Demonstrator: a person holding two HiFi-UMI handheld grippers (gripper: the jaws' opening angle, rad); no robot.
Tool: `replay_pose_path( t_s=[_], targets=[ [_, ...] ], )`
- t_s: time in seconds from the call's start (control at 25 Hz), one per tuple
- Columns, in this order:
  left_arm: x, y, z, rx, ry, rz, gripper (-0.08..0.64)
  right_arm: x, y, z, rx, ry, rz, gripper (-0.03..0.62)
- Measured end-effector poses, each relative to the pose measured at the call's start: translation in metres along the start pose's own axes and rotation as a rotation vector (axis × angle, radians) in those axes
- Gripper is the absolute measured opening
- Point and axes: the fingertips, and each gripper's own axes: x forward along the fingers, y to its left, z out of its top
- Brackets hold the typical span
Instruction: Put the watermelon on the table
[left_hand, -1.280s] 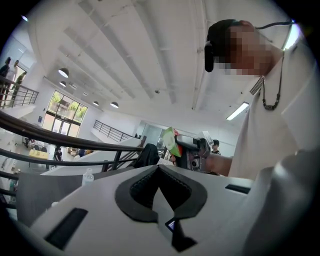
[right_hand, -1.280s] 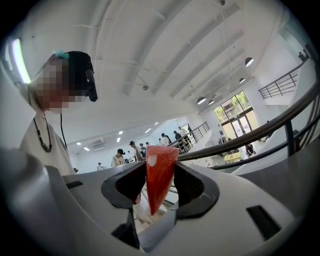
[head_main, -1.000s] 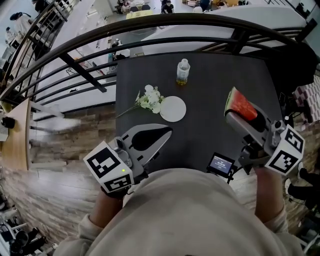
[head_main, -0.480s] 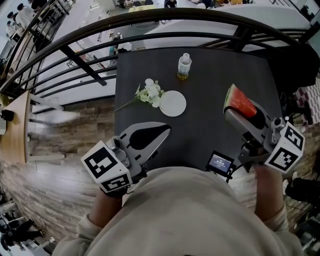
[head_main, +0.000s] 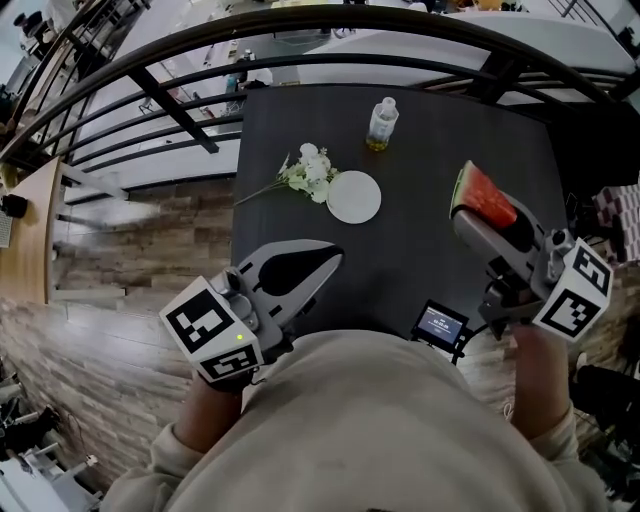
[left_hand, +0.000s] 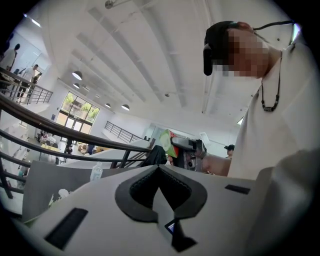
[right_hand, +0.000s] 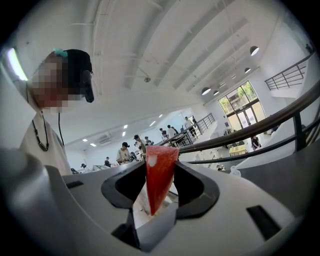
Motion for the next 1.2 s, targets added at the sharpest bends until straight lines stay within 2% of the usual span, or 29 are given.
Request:
replay_pose_path(
  t_s=[0.76, 1.2],
  targets=[
    [-0.006, 0.01, -0.003, -0.026, -0.022, 0.039, 0.003, 0.015, -0.009, -0.004, 0.006, 0.037, 0.016, 0.187],
    [-0.01, 0.02, -0.012, -0.071, -0.023, 0.064, 0.003, 0.033, -0.018, -0.016, 0.024, 0.088, 0.025, 0.187]
  ],
)
